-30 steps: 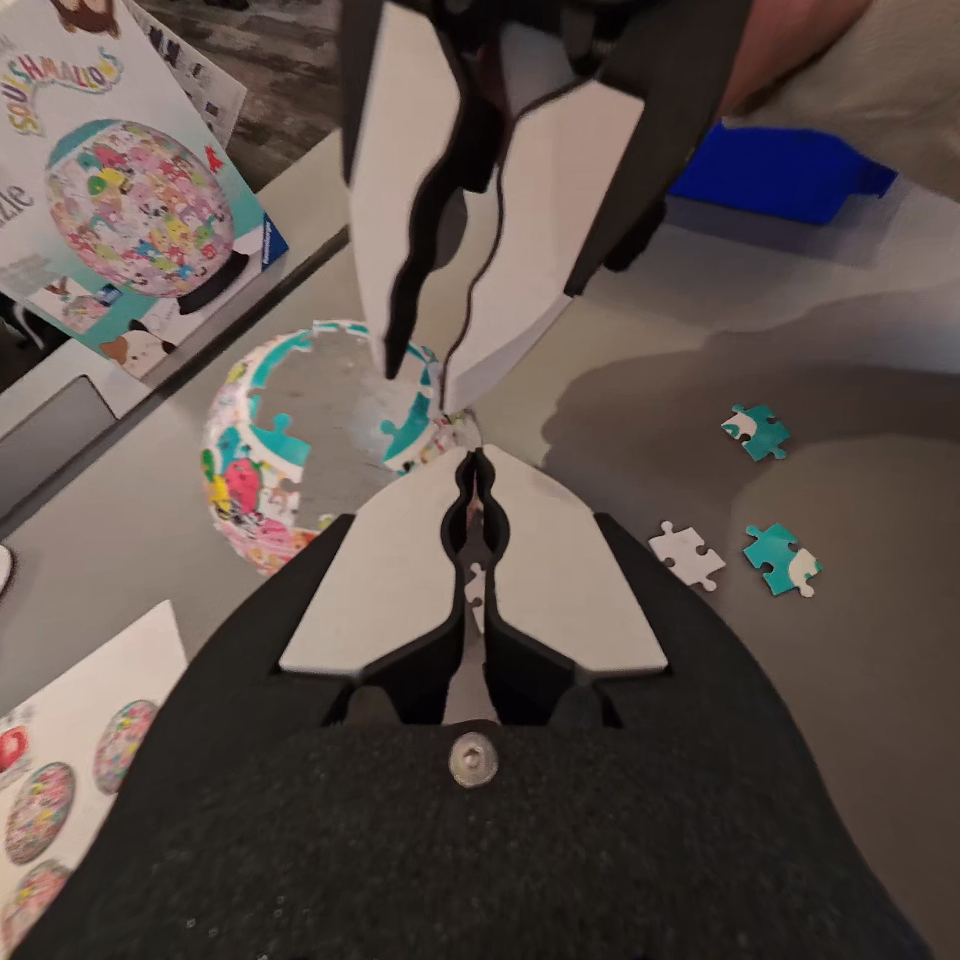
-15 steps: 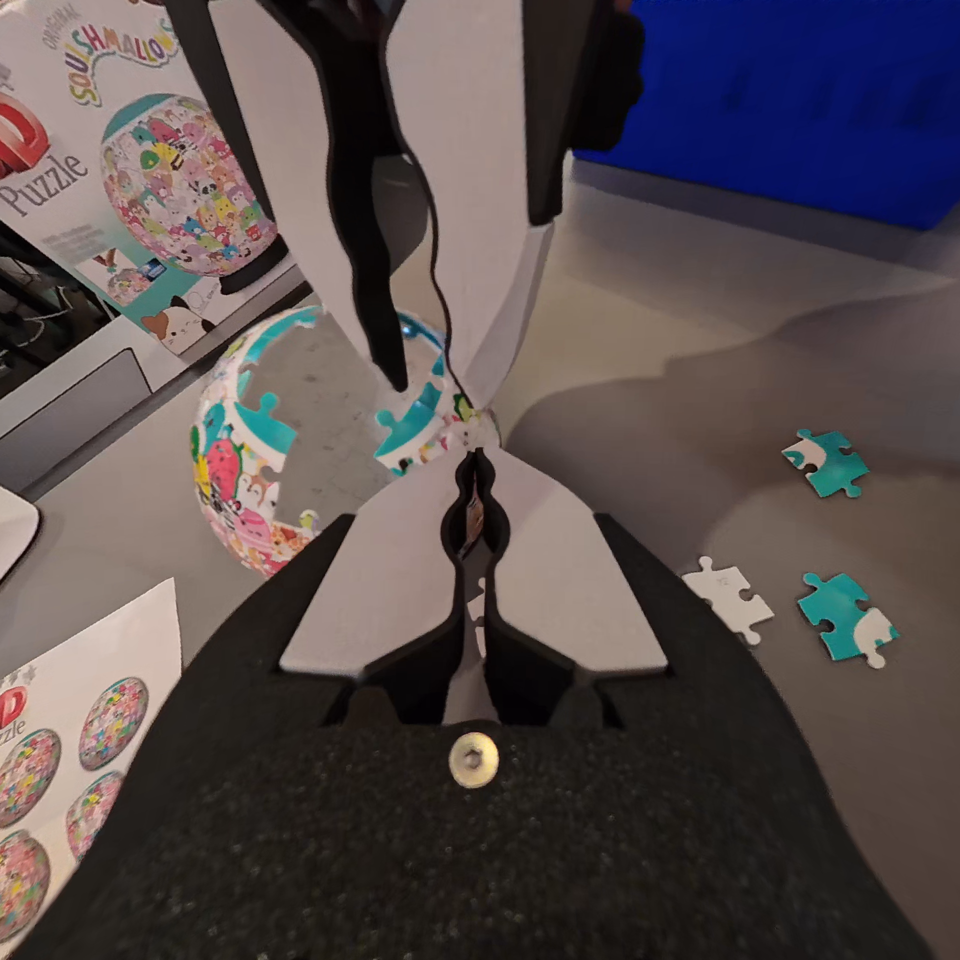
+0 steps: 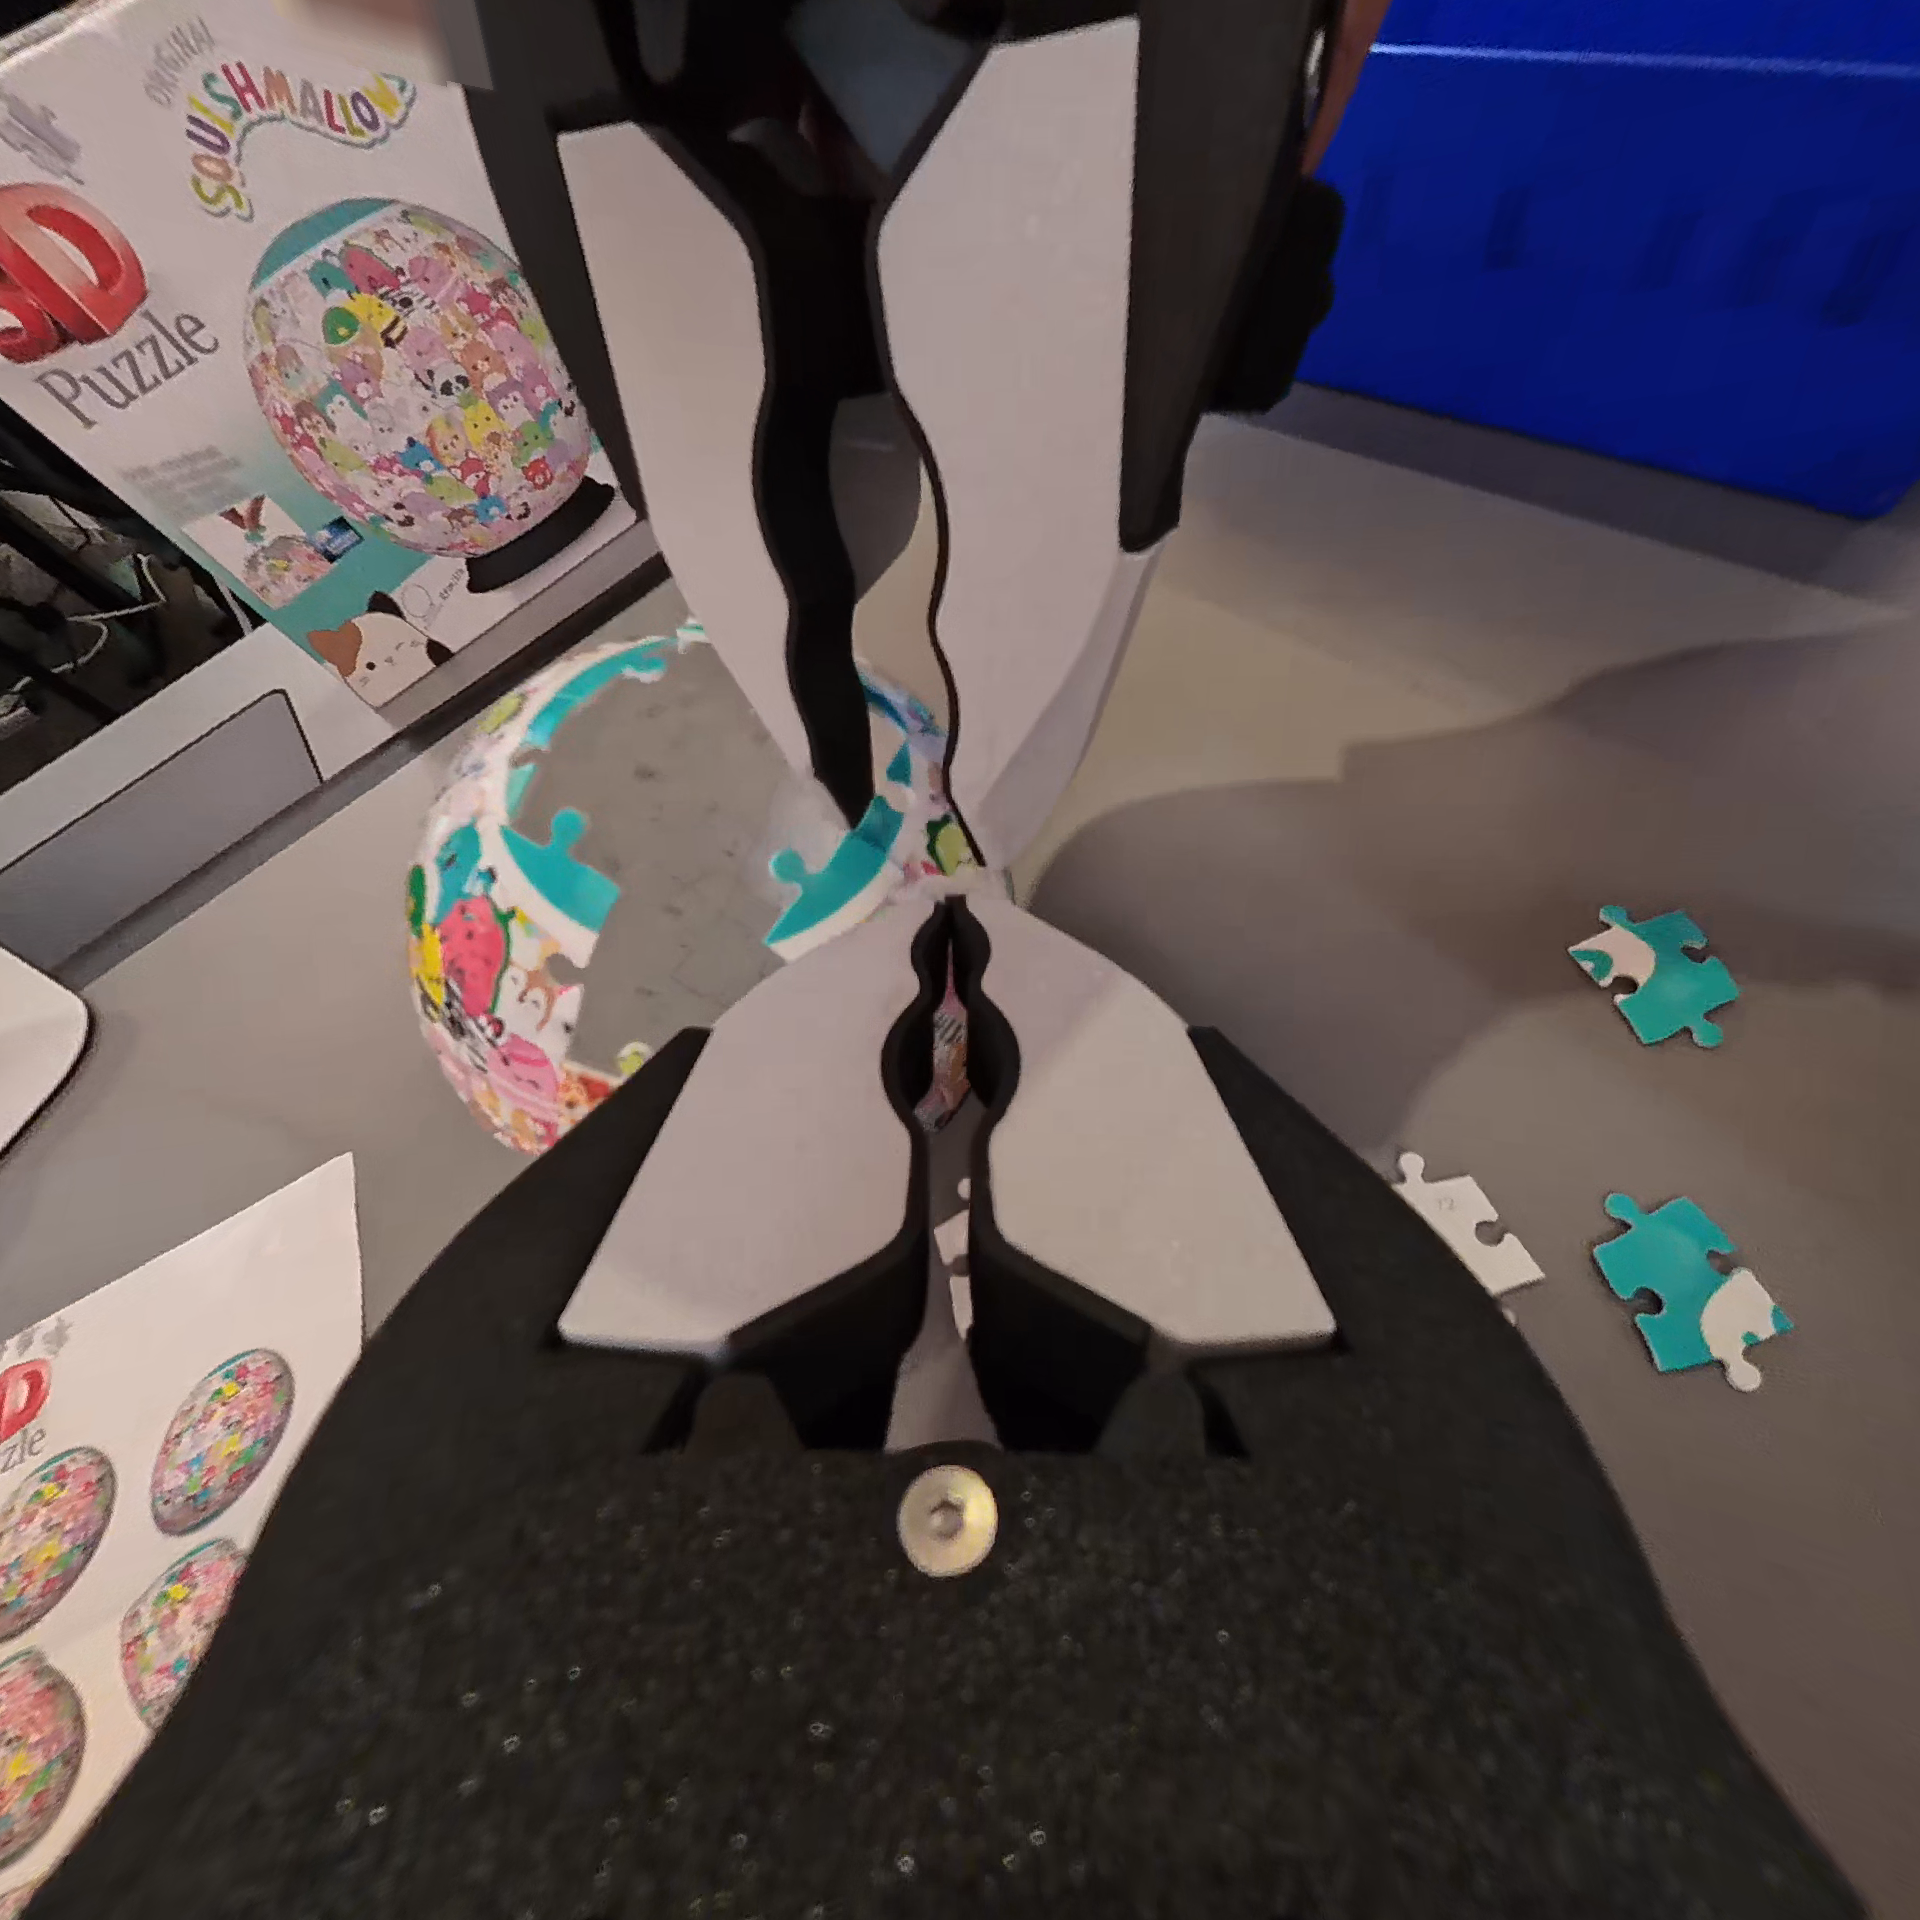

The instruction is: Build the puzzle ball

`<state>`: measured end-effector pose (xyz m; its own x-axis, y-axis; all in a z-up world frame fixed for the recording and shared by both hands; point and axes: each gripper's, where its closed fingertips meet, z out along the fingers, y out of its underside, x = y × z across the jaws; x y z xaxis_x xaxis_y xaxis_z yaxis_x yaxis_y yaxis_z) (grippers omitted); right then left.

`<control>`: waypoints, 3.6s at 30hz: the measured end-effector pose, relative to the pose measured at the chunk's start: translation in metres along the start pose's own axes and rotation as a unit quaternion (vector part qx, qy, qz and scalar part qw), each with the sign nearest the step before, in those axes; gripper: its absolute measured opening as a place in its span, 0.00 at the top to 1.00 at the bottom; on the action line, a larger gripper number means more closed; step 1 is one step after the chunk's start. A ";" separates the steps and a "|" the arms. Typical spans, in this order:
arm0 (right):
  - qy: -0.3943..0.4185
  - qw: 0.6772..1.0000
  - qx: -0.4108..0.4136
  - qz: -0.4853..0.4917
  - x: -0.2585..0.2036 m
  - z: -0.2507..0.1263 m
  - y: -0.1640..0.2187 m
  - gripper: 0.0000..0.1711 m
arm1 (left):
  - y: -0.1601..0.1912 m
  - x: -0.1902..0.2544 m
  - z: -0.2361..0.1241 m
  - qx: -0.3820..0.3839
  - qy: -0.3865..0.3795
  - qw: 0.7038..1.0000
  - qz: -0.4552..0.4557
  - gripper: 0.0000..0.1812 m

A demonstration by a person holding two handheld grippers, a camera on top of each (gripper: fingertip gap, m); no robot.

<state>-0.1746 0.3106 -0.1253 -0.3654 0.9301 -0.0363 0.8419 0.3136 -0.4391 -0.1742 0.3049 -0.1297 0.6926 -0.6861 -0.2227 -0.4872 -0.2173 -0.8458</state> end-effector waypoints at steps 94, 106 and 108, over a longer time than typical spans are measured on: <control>-0.105 0.990 0.021 0.090 -0.023 -0.039 0.023 0.99 | 0.003 -0.004 -0.024 0.024 0.018 1.000 0.002 0.94; -0.068 0.926 0.157 0.337 -0.081 0.067 0.088 0.92 | 0.061 -0.034 -0.034 -0.021 0.102 0.989 -0.107 0.44; -0.006 0.930 0.161 0.330 -0.059 0.059 0.097 0.81 | 0.074 -0.038 -0.026 -0.045 0.143 0.980 -0.130 0.36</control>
<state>-0.0945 0.2751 -0.2185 0.1830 0.8967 -0.4030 0.7221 -0.4007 -0.5639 -0.2505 0.2966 -0.1713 0.6279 -0.7637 0.1498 -0.3681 -0.4610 -0.8074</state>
